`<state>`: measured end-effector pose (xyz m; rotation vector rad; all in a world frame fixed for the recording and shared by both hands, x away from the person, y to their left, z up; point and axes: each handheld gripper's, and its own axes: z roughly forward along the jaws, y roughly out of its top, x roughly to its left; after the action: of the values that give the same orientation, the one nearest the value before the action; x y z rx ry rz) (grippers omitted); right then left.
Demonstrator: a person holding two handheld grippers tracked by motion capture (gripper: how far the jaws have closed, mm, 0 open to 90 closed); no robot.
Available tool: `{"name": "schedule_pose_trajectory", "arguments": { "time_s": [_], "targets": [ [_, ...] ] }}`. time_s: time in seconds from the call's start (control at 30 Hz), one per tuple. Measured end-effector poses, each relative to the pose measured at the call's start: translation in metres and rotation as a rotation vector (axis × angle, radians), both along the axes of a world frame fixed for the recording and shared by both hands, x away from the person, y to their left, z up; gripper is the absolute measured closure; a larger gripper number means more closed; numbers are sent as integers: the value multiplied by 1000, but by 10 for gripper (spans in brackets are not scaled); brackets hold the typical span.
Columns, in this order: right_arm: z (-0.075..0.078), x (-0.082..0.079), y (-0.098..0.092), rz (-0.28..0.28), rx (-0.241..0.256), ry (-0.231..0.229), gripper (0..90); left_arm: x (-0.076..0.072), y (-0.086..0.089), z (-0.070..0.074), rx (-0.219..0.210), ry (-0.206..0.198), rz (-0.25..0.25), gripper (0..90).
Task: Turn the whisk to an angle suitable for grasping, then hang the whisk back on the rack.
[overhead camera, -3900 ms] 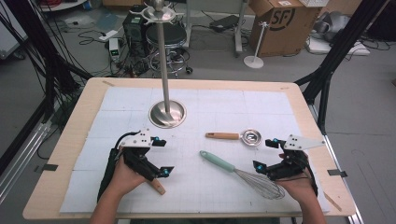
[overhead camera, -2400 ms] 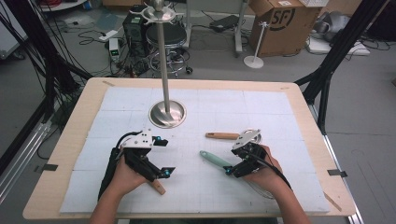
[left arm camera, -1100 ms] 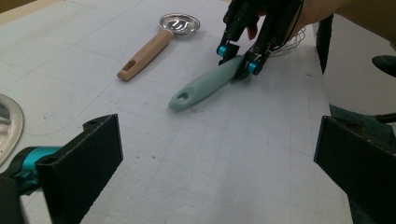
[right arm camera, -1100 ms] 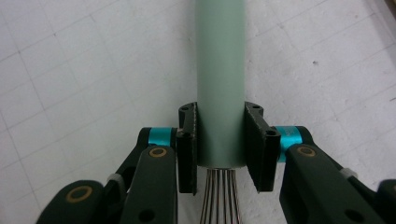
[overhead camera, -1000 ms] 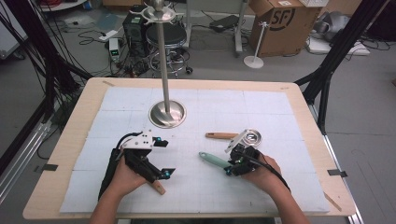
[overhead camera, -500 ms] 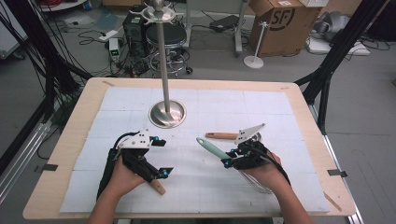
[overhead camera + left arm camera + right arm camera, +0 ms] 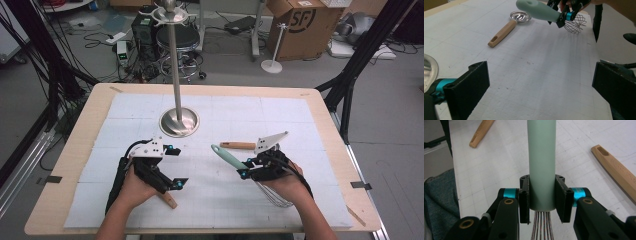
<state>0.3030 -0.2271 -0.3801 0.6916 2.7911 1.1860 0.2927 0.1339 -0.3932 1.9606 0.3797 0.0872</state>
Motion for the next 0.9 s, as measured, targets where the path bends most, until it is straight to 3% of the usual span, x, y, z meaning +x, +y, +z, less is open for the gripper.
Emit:
{"name": "schedule_pose_trajectory", "arguments": {
  "time_s": [0.47,0.7,0.9],
  "targets": [
    [17,3,-4,26,133,-32,691,-4,7,0,5,-4,14,17],
    [38,10,6,70,226,-90,691,-5,9,1,1,-5,20,17],
    [50,18,16,85,265,-98,690,-3,10,1,-6,-6,16,17]
  ]
}}
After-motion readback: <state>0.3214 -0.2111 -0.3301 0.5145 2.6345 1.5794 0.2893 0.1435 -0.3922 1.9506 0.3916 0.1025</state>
